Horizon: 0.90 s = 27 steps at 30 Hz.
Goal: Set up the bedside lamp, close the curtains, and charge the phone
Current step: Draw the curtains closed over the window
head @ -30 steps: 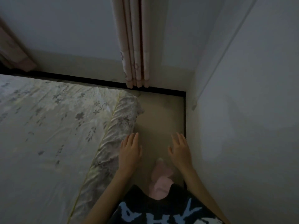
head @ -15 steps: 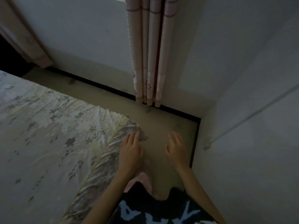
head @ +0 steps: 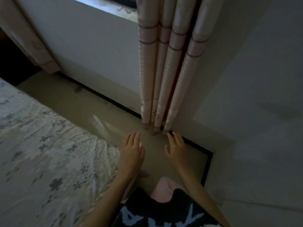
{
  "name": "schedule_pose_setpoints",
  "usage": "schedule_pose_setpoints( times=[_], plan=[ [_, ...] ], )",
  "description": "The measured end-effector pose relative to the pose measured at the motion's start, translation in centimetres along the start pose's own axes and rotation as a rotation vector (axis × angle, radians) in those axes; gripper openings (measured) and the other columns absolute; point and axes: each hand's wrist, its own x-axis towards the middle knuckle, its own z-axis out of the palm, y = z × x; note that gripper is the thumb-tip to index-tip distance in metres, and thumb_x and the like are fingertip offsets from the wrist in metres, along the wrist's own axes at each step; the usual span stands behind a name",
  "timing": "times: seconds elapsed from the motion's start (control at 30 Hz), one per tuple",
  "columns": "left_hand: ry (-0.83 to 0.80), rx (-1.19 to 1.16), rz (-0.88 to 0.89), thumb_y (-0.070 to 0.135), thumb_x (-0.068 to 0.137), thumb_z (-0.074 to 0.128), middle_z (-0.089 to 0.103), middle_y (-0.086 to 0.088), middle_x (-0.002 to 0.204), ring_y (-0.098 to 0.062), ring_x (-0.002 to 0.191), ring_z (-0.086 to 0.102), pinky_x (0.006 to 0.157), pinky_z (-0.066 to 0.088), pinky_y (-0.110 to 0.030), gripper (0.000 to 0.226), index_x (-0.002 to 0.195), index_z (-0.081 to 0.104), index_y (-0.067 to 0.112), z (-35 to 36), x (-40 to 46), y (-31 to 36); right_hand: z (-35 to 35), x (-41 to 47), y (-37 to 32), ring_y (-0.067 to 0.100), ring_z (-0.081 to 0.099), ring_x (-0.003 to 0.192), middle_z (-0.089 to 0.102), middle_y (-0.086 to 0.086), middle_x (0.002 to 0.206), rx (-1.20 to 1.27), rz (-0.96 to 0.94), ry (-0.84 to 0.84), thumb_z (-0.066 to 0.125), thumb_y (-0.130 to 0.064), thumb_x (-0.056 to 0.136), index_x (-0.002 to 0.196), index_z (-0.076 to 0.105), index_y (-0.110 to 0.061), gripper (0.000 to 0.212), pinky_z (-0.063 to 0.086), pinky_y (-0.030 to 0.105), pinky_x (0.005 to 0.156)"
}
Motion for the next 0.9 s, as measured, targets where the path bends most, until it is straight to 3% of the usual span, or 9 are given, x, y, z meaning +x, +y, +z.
schedule_pose_setpoints(
  times=[0.13,0.27,0.4,0.5,0.63,0.77,0.9],
  plan=[
    [0.012,-0.022,-0.057,0.032,0.080,0.032,0.058,-0.019,0.123,-0.035,0.116,0.053,0.094,0.045,-0.047,0.056,0.123,0.050,0.002,0.6,5.4,0.4,-0.8,6.1,0.1,0.026,0.022,0.139,0.031,0.012,0.148,-0.018,-0.108,-0.053,0.048,-0.020,0.091,0.141,0.031,-0.014,0.053,0.028,0.036,0.110],
    [0.131,-0.070,-0.118,0.027,0.082,0.036,0.055,-0.020,0.126,-0.034,0.120,0.050,0.098,0.043,-0.047,0.052,0.126,0.047,0.001,0.6,11.5,0.9,-0.9,13.2,0.0,0.026,0.025,0.138,0.035,0.012,0.145,-0.033,-0.269,-0.101,0.050,-0.018,0.089,0.137,0.037,-0.012,0.050,0.034,0.045,0.109],
    [0.246,-0.090,-0.182,0.014,0.084,0.053,0.048,-0.019,0.134,-0.033,0.128,0.041,0.108,0.033,-0.044,0.050,0.132,0.041,0.002,-0.3,15.6,0.6,-0.8,18.5,-1.0,0.027,0.031,0.134,0.039,0.013,0.142,-0.044,-0.355,-0.106,0.048,-0.018,0.089,0.135,0.040,-0.011,0.047,0.038,0.047,0.105],
    [0.294,-0.063,-0.219,0.023,0.088,0.042,0.046,-0.018,0.136,-0.031,0.130,0.038,0.110,0.027,-0.041,0.049,0.133,0.039,0.003,-1.6,18.2,-0.1,-1.3,21.0,-2.0,0.025,0.032,0.134,0.038,0.013,0.143,-0.037,-0.389,-0.074,0.046,-0.018,0.090,0.135,0.039,-0.012,0.047,0.041,0.044,0.103],
    [0.353,-0.101,-0.187,0.023,0.086,0.042,0.045,-0.018,0.138,-0.031,0.132,0.035,0.110,0.030,-0.046,0.051,0.134,0.038,0.004,-4.0,22.7,0.3,-3.3,24.2,-4.0,0.033,0.034,0.133,0.038,0.021,0.141,0.013,-0.406,0.065,0.035,-0.022,0.090,0.133,0.043,-0.010,0.046,0.043,0.047,0.100],
    [0.465,-0.122,-0.002,0.027,0.089,0.037,0.044,-0.018,0.138,-0.030,0.133,0.033,0.111,0.028,-0.042,0.050,0.134,0.037,0.006,-8.0,28.3,1.4,-6.5,28.2,-7.3,0.030,0.027,0.137,0.034,0.022,0.145,0.030,-0.464,0.308,0.036,-0.019,0.092,0.137,0.036,-0.006,0.047,0.031,0.043,0.111],
    [0.517,-0.207,0.188,0.030,0.092,0.035,0.040,-0.016,0.141,-0.027,0.135,0.028,0.112,0.026,-0.042,0.050,0.136,0.034,0.007,-12.7,34.2,1.5,-10.2,31.8,-11.6,0.029,0.027,0.137,0.034,0.024,0.143,0.105,-0.455,0.597,0.040,-0.020,0.094,0.134,0.040,-0.001,0.044,0.026,0.040,0.113]
  ],
)
